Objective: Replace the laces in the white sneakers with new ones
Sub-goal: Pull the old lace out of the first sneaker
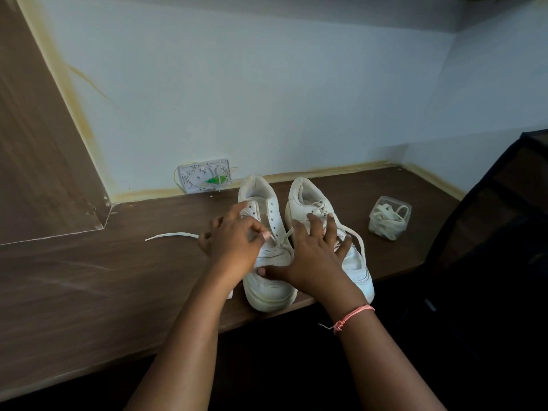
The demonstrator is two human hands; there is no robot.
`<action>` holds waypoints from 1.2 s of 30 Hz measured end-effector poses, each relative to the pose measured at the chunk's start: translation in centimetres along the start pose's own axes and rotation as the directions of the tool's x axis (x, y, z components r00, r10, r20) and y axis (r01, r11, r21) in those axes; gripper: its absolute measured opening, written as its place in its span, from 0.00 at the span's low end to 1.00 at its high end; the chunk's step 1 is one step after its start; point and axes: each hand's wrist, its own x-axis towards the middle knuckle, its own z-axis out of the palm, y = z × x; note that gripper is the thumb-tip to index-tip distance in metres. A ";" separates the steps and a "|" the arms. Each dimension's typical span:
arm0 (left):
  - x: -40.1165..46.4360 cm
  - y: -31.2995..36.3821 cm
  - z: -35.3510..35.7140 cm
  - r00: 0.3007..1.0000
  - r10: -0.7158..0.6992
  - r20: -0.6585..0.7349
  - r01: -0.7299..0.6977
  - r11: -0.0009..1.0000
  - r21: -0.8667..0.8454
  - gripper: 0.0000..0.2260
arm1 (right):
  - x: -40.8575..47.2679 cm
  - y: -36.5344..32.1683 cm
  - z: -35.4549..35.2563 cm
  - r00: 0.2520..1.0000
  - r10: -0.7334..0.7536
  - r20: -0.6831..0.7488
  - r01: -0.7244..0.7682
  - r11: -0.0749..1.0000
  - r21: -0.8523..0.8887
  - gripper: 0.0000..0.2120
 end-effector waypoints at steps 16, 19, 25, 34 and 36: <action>1.7 -2.1 -4.1 0.870 -0.325 0.371 0.333 -0.167 -0.928 0.09 | 0.2 0.0 -0.2 0.998 0.064 0.007 -0.064 0.998 -0.012 0.62; 2.2 -3.4 -4.8 0.829 -0.400 0.391 0.328 -0.217 -0.919 0.09 | 0.3 0.0 -0.2 0.998 0.065 -0.002 -0.065 0.998 -0.018 0.61; 2.4 -4.6 -5.2 0.838 -0.383 0.390 0.211 -0.432 -0.877 0.11 | 0.5 -0.1 -0.3 0.998 0.057 -0.013 -0.057 0.998 -0.023 0.58; 2.6 -7.0 -9.3 0.845 -0.519 0.128 -0.105 -0.396 -0.912 0.16 | 0.1 0.1 0.0 0.999 0.049 0.005 -0.049 0.998 -0.027 0.54; 2.4 -8.9 -10.1 0.801 -0.596 0.054 -0.232 -0.393 -0.890 0.14 | 0.0 0.2 0.0 0.999 0.048 0.007 -0.047 0.999 -0.026 0.54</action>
